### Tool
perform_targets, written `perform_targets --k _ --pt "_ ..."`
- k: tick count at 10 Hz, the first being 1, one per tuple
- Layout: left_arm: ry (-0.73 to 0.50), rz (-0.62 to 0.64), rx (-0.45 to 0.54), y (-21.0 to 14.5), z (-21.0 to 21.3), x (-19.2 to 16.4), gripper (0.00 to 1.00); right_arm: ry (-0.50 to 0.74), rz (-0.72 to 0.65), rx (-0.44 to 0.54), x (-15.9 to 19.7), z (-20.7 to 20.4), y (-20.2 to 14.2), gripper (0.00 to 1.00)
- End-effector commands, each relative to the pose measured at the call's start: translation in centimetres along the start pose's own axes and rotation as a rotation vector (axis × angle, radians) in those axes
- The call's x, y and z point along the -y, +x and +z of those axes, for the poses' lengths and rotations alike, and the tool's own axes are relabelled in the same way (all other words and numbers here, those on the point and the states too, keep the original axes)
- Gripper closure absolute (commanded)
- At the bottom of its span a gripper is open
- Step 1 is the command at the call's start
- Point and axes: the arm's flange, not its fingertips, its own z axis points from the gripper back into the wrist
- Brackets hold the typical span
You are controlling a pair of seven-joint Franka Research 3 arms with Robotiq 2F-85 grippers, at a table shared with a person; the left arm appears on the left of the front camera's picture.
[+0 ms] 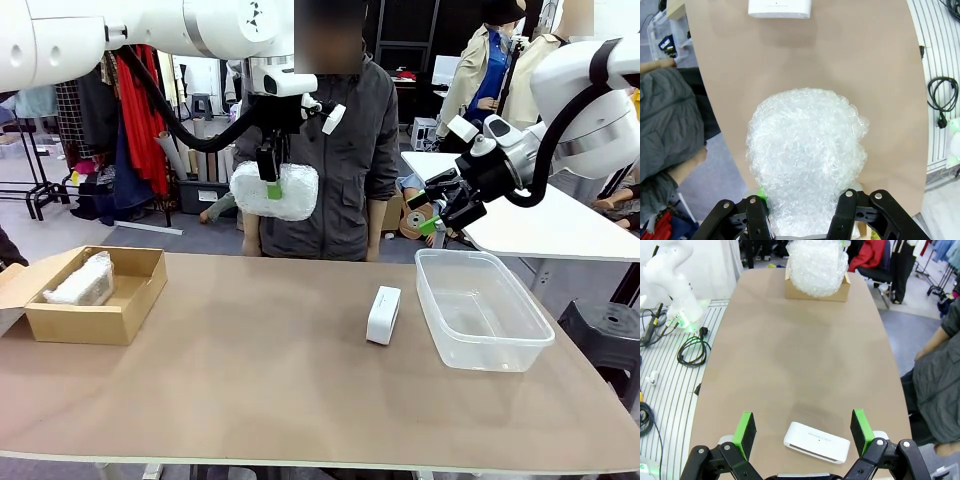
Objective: Separate and place wrapped and unwrapped clocks.
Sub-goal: If the picked Digital clock is wrapped, place it in the Package Box ; if not, place it in the Organizing box.
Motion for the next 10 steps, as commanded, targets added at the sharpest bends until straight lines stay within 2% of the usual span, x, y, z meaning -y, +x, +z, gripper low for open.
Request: perform_targets --k 1,2,3,4,5,6,8,10 --pt "0.01 0.003 0.002 -0.1 0.5 0.1 1.0 0.004 0.006 -0.005 -0.1 0.1 0.1 0.0" --pt "0.0 0.0 0.0 0.0 0.0 0.0 1.0 0.004 0.006 -0.005 -0.1 0.1 0.1 0.0" --pt "0.049 0.217 0.001 -0.4 1.4 -0.5 1.0 0.004 0.006 -0.005 -0.1 0.1 0.1 0.0" --pt "0.067 0.371 0.02 -1.7 2.7 -0.2 1.0 0.004 0.006 -0.005 -0.1 0.1 0.1 0.0" --pt "0.12 0.523 -0.02 -3.3 3.7 0.4 1.0 0.004 0.006 -0.005 -0.1 0.1 0.1 0.0" --pt "0.156 0.7 -0.013 -5.4 4.5 1.2 1.0 0.004 0.006 -0.005 -0.1 0.1 0.1 0.0" --pt "0.231 0.932 -0.055 -9.7 4.5 2.6 1.0 0.004 0.006 -0.005 -0.1 0.1 0.1 0.0" --pt "0.239 1.141 -0.05 -14.3 4.3 5.2 1.0 0.004 0.006 -0.005 -0.1 0.1 0.1 0.0"
